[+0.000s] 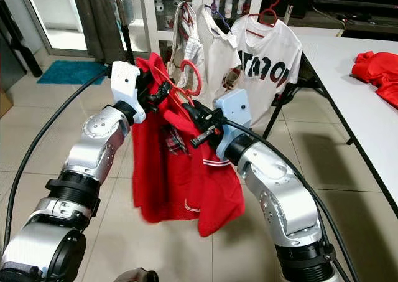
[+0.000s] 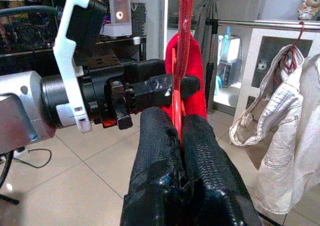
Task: Hang hanger
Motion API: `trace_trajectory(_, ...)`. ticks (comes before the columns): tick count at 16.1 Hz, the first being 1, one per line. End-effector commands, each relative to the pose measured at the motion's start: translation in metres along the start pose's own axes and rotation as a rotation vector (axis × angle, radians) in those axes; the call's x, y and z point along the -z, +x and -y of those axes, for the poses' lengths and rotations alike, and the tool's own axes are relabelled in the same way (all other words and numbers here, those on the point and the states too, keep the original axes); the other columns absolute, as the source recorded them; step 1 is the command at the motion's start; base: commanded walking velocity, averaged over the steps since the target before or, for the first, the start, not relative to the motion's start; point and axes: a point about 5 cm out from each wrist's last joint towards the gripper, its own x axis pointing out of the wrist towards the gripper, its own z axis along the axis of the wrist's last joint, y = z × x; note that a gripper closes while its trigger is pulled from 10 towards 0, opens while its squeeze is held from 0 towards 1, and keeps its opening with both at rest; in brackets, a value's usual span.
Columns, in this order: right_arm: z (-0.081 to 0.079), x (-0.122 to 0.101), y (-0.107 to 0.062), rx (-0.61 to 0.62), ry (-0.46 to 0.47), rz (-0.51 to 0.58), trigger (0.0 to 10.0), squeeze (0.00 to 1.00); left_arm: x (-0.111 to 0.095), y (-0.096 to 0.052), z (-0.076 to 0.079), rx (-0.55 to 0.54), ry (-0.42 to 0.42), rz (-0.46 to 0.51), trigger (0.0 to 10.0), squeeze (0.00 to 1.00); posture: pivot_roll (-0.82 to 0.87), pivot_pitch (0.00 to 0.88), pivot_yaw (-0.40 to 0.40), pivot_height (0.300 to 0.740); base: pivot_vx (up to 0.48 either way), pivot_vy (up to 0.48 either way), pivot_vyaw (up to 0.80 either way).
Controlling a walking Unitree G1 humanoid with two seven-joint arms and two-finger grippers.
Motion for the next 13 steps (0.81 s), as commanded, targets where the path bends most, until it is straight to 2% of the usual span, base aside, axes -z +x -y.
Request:
trace_trajectory(1,-0.001,-0.016,-0.002,-0.023,-0.018,0.082,10.0,0.00,0.000,0.003,0.003,0.012,-0.003,-0.016,0.0,0.00,-0.09,0.000,0.027,0.740,0.000,0.000,0.00)
trace_trajectory(13,0.000,-0.017,-0.002,-0.030,-0.020,0.074,10.0,0.00,0.009,-0.002,-0.010,-0.048,-0.047,-0.069,0.0,0.00,-0.09,0.000,0.025,0.740,0.000,0.000,0.00)
